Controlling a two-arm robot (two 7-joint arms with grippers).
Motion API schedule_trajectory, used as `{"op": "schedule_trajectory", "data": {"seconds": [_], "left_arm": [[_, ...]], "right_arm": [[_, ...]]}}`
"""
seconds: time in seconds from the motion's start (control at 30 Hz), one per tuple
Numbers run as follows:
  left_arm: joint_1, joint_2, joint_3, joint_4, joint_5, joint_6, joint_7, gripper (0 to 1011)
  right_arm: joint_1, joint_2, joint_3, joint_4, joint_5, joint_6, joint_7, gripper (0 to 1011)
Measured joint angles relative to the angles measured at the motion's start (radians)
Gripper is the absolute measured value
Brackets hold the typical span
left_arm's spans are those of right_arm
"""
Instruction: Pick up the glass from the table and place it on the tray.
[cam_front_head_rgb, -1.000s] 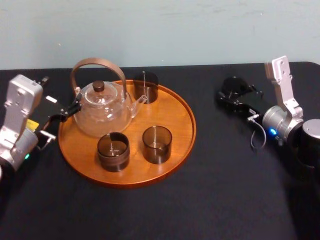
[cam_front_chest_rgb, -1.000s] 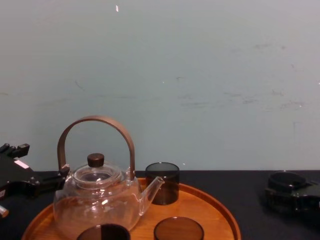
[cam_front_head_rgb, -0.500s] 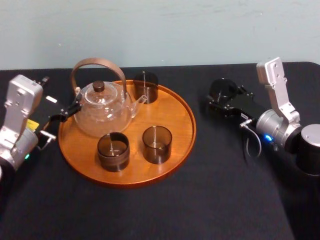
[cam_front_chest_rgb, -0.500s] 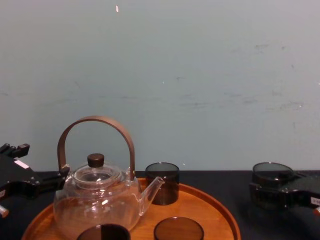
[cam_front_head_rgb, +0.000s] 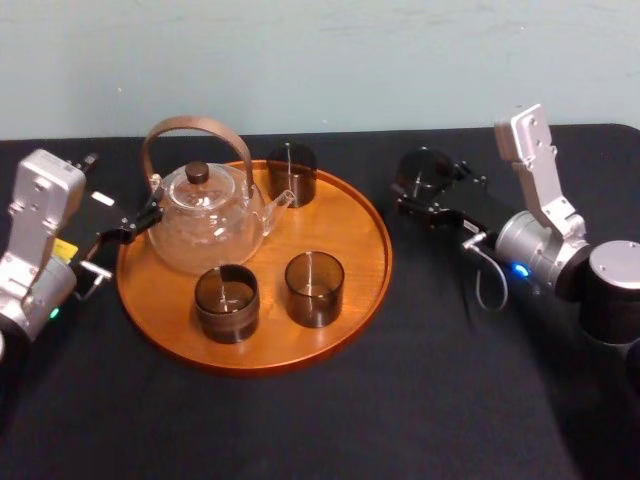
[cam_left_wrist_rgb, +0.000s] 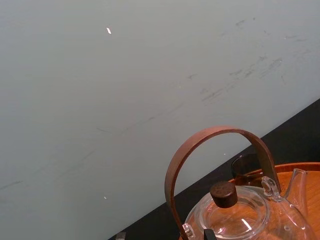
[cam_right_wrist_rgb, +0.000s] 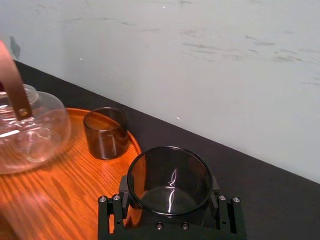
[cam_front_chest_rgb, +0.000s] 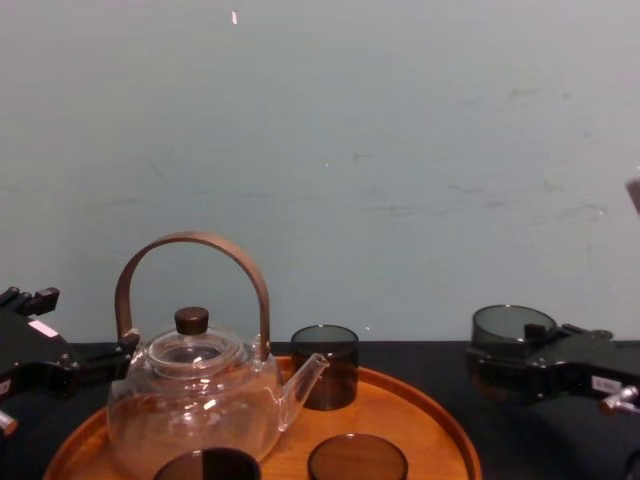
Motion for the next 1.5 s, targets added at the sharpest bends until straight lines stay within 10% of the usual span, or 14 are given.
{"op": "schedule_trajectory", "data": {"seconds": [1.5], "left_arm": [[0.0, 0.0, 0.0, 0.0, 0.0, 0.0, 0.0, 1009]], "right_arm": [[0.086, -0.078, -0.118, 0.147, 0.007, -0.083, 0.05, 905]]}}
